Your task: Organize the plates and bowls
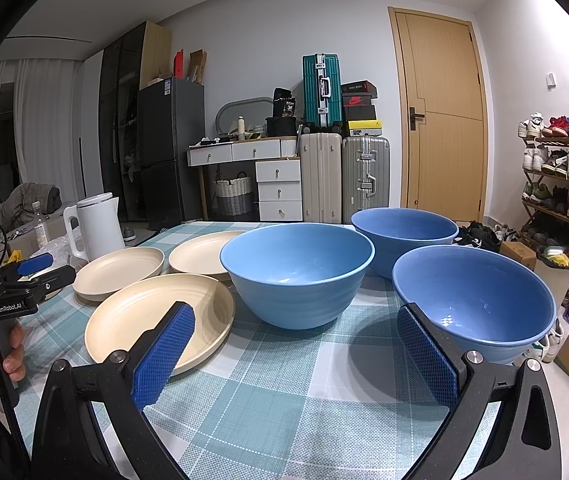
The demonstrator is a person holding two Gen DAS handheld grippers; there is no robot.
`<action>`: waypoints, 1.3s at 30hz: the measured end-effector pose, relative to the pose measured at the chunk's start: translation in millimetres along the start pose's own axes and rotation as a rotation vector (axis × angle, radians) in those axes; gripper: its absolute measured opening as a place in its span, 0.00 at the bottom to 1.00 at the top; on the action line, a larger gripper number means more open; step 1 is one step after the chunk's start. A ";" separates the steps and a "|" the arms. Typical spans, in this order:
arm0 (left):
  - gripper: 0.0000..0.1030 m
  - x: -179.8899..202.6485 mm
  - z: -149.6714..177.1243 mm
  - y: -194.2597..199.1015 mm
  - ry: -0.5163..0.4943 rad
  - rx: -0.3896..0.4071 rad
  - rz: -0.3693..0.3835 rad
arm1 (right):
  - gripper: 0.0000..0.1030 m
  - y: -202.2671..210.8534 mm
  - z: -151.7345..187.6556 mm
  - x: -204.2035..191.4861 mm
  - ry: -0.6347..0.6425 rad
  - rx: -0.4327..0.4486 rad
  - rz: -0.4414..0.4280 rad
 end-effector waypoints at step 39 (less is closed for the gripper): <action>0.99 -6.1 -0.4 -3.1 -0.001 -0.005 -0.026 | 1.00 -0.8 1.1 1.4 0.011 -0.013 0.026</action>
Point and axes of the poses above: each gripper's, at about its wrist camera, not at the fingertips, and y roughly against the way its jaws point, x to its right, z to its underside, the point moved 8 cm from there along -y, roughly the way its jaws point, and after that the axes turned 12 degrees about z, right-handed, at the moved point
